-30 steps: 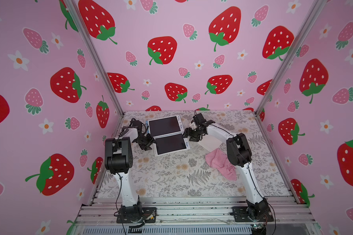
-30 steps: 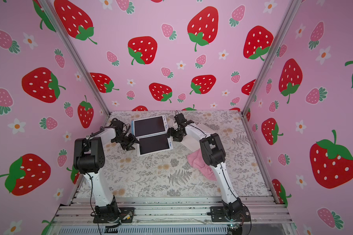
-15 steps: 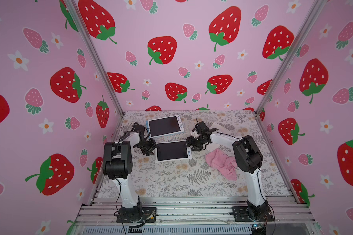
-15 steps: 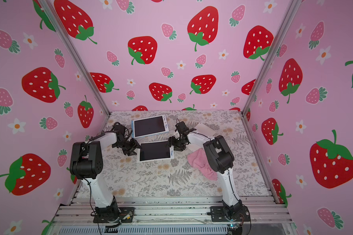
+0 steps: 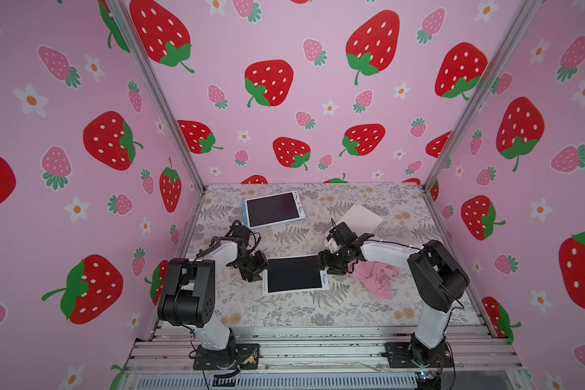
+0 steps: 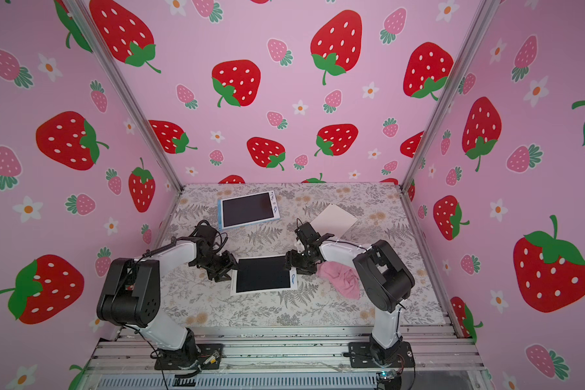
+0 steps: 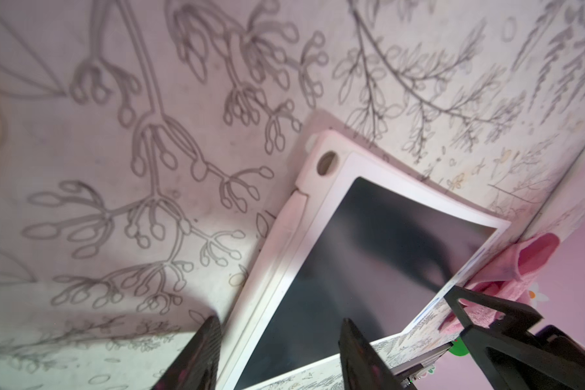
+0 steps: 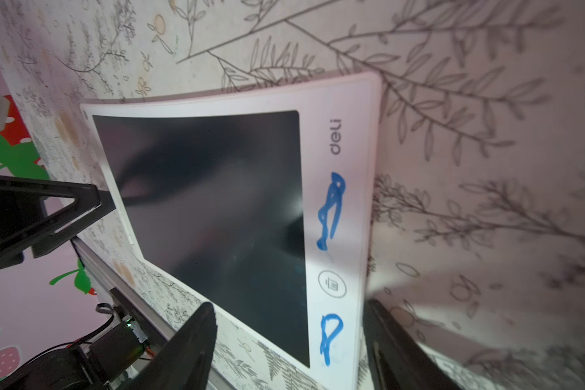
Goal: Wipe the drawing tablet
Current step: Move the drawing tablet to the center of the board, then pick up the cleaning item at the center of the board.
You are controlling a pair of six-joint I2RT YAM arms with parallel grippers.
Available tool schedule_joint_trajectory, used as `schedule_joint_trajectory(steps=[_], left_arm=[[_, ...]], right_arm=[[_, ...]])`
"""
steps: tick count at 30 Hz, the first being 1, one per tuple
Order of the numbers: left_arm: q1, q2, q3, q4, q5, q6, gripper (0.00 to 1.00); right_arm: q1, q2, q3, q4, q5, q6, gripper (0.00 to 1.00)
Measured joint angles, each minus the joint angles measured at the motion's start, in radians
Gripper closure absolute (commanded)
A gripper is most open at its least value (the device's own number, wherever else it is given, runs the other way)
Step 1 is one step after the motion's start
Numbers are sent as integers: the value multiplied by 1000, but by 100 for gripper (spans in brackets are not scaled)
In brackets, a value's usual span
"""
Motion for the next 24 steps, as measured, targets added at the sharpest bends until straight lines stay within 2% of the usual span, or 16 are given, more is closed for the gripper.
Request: schedule_joint_trajectory(steps=[3, 7, 10, 13, 17, 24], left_arm=[[-3, -41, 2, -25, -35, -2, 43], [-6, -113, 39, -77, -89, 1, 43], [-17, -146, 68, -90, -111, 1, 43], [-34, -160, 73, -94, -117, 0, 43], [-47, -156, 73, -102, -116, 0, 43], [-48, -156, 71, -109, -116, 0, 43]], right_arm=[[10, -95, 0, -63, 119, -23, 32], [29, -323, -16, -175, 410, 8, 27], [32, -505, -121, -213, 644, 64, 15], [14, -595, -269, -194, 783, 72, 13], [-32, -545, -387, -109, 861, 9, 12], [-46, -312, -352, 12, 902, -48, 11]])
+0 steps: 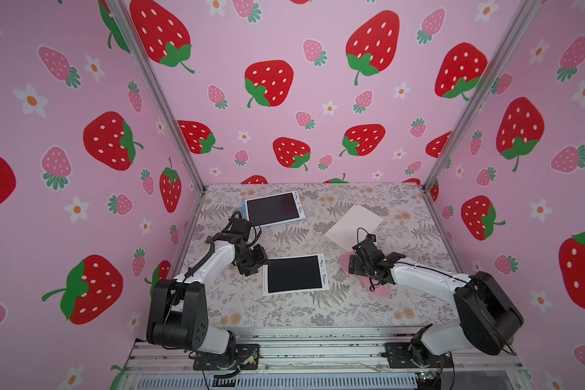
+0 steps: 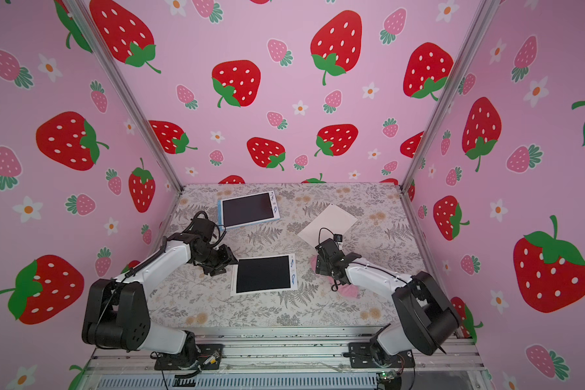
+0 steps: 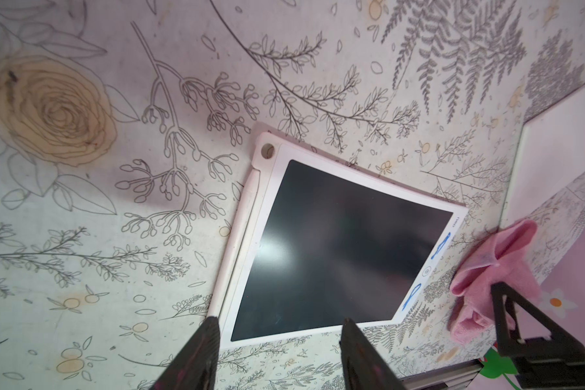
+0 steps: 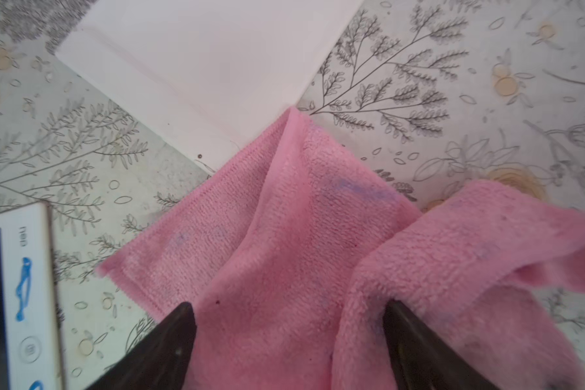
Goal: Wipe the drawing tablet
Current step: Pick up the cleaning item at the center of the board, then wipe the dirt from the drawing tablet.
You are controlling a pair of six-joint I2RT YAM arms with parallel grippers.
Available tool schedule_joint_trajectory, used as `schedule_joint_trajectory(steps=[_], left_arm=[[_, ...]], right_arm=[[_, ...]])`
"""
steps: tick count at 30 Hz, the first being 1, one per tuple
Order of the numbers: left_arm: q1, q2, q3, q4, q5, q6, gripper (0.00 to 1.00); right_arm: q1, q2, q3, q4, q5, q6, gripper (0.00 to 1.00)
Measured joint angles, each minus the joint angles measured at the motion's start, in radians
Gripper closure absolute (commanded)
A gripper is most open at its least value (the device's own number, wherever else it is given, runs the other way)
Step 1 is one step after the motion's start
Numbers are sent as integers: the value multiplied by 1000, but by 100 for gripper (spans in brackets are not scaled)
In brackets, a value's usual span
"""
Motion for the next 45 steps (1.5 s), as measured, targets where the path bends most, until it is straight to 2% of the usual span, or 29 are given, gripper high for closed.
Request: schedule_joint_trajectory(steps=[3, 5, 6, 9, 11, 16, 19, 22, 24, 29, 34, 39, 45], left_arm=[[0, 0, -6, -1, 0, 0, 43], [0, 0, -6, -4, 0, 0, 43], [0, 0, -6, -6, 0, 0, 43], [7, 2, -6, -11, -7, 1, 46], [16, 15, -6, -11, -6, 5, 49], [51, 100, -6, -8, -4, 40, 54], [58, 142, -4, -7, 1, 74, 54], [51, 166, 1, -9, -1, 102, 55], [44, 179, 4, -7, -8, 110, 55], [13, 212, 4, -7, -33, 110, 57], [-40, 244, 40, -40, -105, 80, 67], [-60, 271, 71, -76, -151, 30, 73], [-74, 301, 111, -112, -166, -6, 78]], right_arm=[[1, 81, 25, 23, 0, 8, 15], [-1, 105, 53, 22, -6, 22, 24], [-4, 122, 66, 21, -10, 32, 35], [-6, 154, 91, 26, -28, 53, 83], [-7, 158, 92, 23, -32, 63, 99], [6, 73, 84, -4, -35, 52, 100], [71, -26, 89, 6, -34, 6, 100], [154, -52, 121, 83, -61, -38, 100], [202, -15, 149, 156, -82, -59, 100], [312, 198, 259, 327, -123, -130, 100], [383, 389, 355, 470, -168, -173, 100], [365, 456, 319, 530, -183, -173, 100], [308, 392, 170, 602, -169, -177, 100]])
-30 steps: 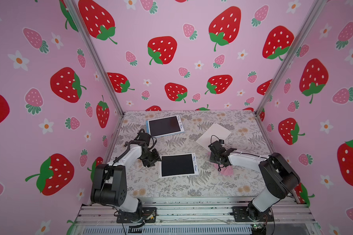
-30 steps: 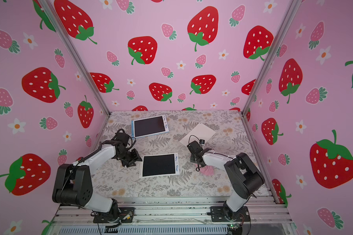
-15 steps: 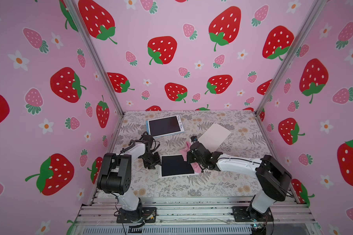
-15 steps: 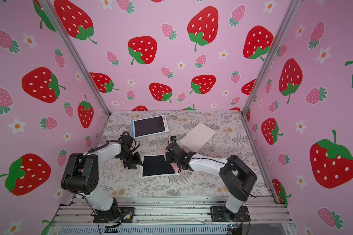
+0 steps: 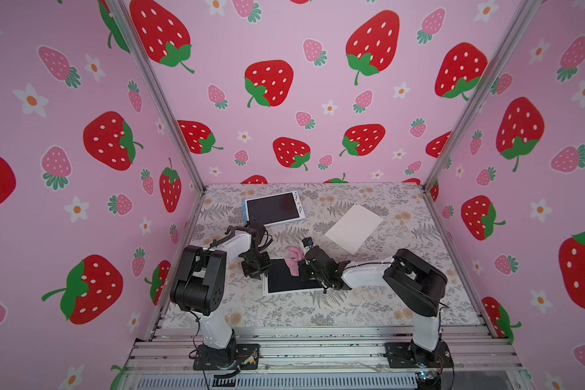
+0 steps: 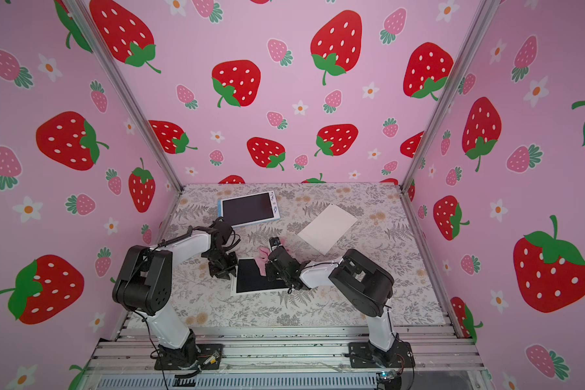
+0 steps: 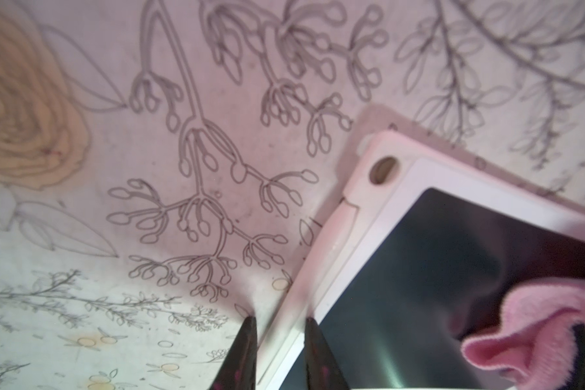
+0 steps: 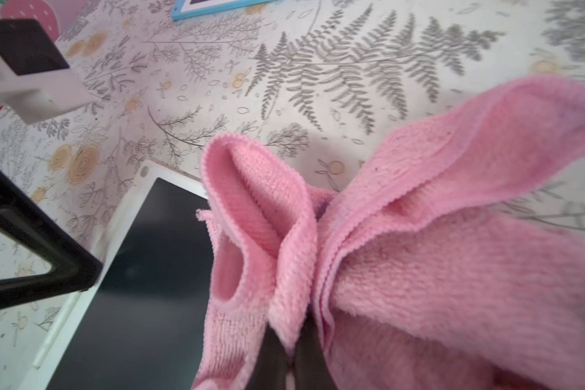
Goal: Wipe the drawing tablet
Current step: Wipe the dirt from the drawing tablet.
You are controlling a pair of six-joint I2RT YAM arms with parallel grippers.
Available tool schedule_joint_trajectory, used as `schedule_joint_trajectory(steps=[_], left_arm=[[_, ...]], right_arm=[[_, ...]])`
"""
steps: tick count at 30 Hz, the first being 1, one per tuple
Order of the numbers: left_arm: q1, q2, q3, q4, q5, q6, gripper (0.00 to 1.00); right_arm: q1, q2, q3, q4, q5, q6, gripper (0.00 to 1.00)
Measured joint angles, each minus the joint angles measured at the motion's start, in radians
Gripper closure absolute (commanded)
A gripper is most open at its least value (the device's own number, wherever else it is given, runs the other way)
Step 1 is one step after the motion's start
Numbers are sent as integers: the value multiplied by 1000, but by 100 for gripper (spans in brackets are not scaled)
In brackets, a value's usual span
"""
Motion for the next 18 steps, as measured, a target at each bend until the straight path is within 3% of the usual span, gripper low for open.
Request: schedule_joint_trajectory(steps=[6, 14, 18], left_arm=[[-1, 10, 12, -11, 6, -24, 78], [-5, 15, 16, -15, 13, -39, 79], [-5, 21, 23, -22, 14, -47, 79]], right_arm=[[-52, -78, -95, 16, -5, 2, 100], [16, 30, 74, -39, -69, 5, 100], [-79, -13, -21, -7, -120, 57, 100]])
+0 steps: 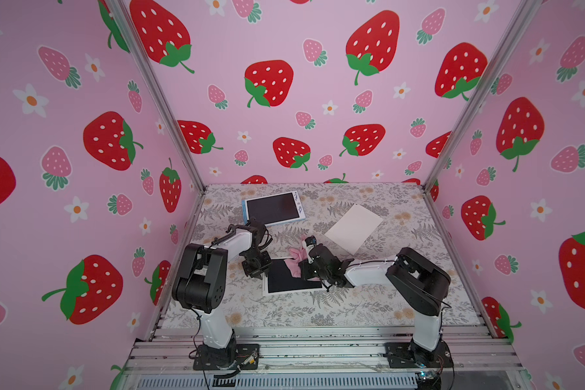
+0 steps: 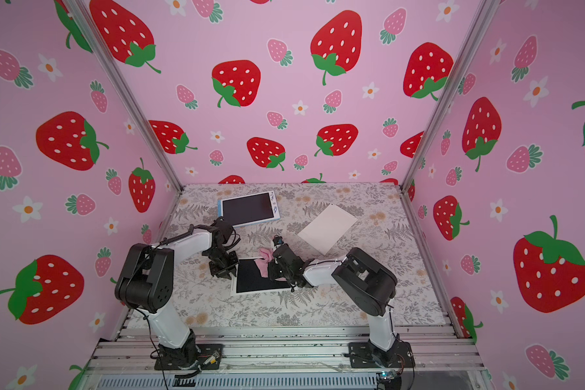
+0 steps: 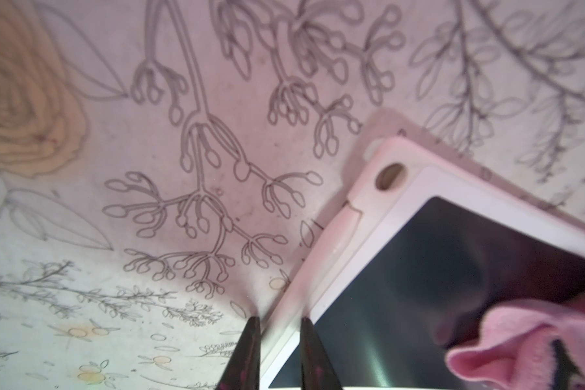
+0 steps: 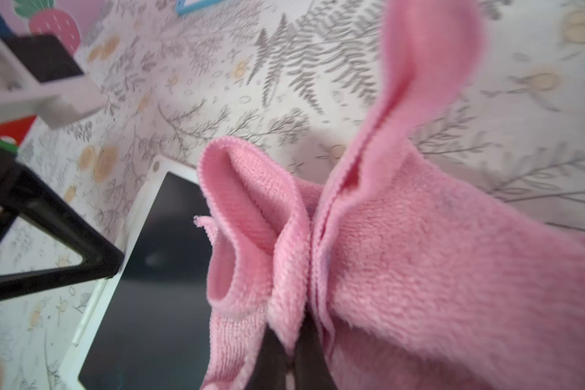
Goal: Wipe the drawing tablet
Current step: Wipe the dirt from the drawing tablet.
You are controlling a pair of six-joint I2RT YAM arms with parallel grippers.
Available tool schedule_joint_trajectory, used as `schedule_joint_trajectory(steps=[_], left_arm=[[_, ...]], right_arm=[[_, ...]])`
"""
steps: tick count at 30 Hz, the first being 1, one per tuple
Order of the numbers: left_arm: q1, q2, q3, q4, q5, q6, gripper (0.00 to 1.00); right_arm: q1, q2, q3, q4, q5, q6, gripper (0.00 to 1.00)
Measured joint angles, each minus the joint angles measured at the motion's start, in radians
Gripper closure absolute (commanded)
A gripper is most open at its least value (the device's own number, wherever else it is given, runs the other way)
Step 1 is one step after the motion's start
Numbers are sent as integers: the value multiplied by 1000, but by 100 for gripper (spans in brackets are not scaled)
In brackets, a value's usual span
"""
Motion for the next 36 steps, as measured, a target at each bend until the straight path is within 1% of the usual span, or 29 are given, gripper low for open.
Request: schedule_joint_trajectory(steps=[3, 5, 7, 10, 13, 15, 19, 21, 23, 25, 26, 29, 32, 34, 36], left_arm=[[0, 2, 2, -2, 0, -3, 79], [0, 2, 2, -2, 0, -4, 79], [0, 3, 3, -2, 3, -4, 79], [0, 5, 5, -3, 5, -4, 79], [-1, 6, 6, -4, 5, -5, 79], [-2, 6, 6, -4, 5, -5, 79], [-3, 6, 6, -4, 5, -8, 79], [-3, 6, 6, -4, 5, -9, 80], [-3, 6, 6, -4, 5, -11, 80], [0, 4, 5, -17, -9, -15, 80], [2, 4, 4, -25, -15, -19, 80], [2, 4, 4, -25, -16, -23, 80], [2, 4, 3, -23, -12, -24, 80], [-2, 3, -1, -17, 2, -26, 80], [-3, 3, -6, -11, 13, -27, 80]], right_arm=[[-82, -62, -61, 2, -3, 0, 100], [-93, -72, -61, 0, 1, -5, 100], [-41, -53, -31, -14, 19, -17, 100], [53, 11, 74, -34, 27, -34, 100], [81, 46, 97, -39, 25, -29, 100], [56, 39, 58, -20, 12, -19, 100], [-73, -72, -94, 35, 4, -10, 100], [-95, -104, -119, 31, 12, -16, 100], [-43, -95, -100, 19, 47, -35, 100], [35, -56, -35, -19, 126, -51, 100], [58, -42, -9, -31, 148, -53, 100], [95, -10, 22, -23, 134, -44, 100], [57, -27, -56, 19, 83, -26, 100], [7, -71, -113, 49, 56, -27, 100], [-8, -103, -133, 46, 44, -34, 100]])
